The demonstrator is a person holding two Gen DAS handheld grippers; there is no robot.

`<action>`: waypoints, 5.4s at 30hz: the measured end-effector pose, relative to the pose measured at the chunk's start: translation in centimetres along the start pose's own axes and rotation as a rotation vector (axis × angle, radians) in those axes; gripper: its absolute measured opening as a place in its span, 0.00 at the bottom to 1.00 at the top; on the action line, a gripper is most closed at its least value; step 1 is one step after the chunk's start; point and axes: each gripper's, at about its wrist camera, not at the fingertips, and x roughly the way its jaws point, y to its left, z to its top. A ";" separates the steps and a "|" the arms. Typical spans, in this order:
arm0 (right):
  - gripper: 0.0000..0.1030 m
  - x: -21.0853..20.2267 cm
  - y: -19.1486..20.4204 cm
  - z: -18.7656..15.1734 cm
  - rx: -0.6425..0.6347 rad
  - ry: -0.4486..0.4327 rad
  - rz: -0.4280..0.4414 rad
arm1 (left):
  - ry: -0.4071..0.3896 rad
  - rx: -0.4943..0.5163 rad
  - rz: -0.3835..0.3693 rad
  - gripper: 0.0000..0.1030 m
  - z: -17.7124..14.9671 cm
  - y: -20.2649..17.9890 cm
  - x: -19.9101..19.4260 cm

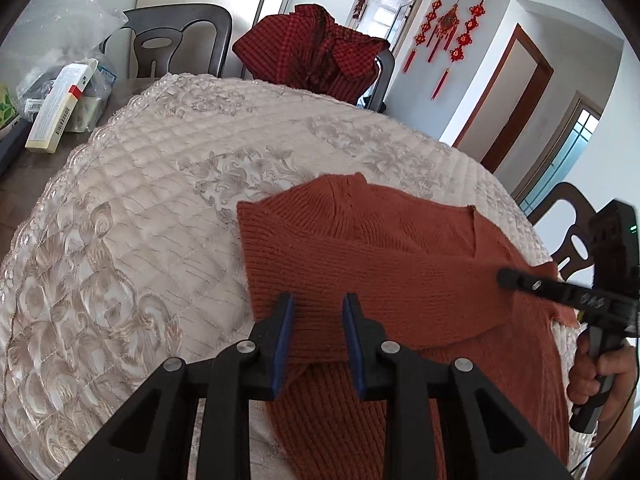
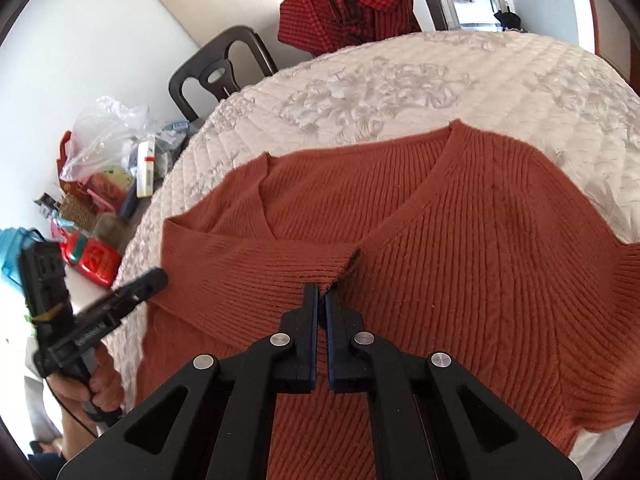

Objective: Fold small clothes

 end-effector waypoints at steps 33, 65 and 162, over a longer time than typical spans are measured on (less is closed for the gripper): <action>0.05 -0.2 0.7 -2.1 -0.096 0.020 -0.125 | -0.012 0.096 0.051 0.27 -1.1 -0.9 -1.5; 0.40 -15.8 -15.1 -10.6 0.529 -0.274 -0.317 | -0.037 0.124 0.022 0.41 -4.8 -6.0 -5.3; 0.14 -8.1 -7.1 -5.0 0.134 -0.193 -0.107 | 0.026 0.140 -0.171 0.15 3.0 -9.6 2.5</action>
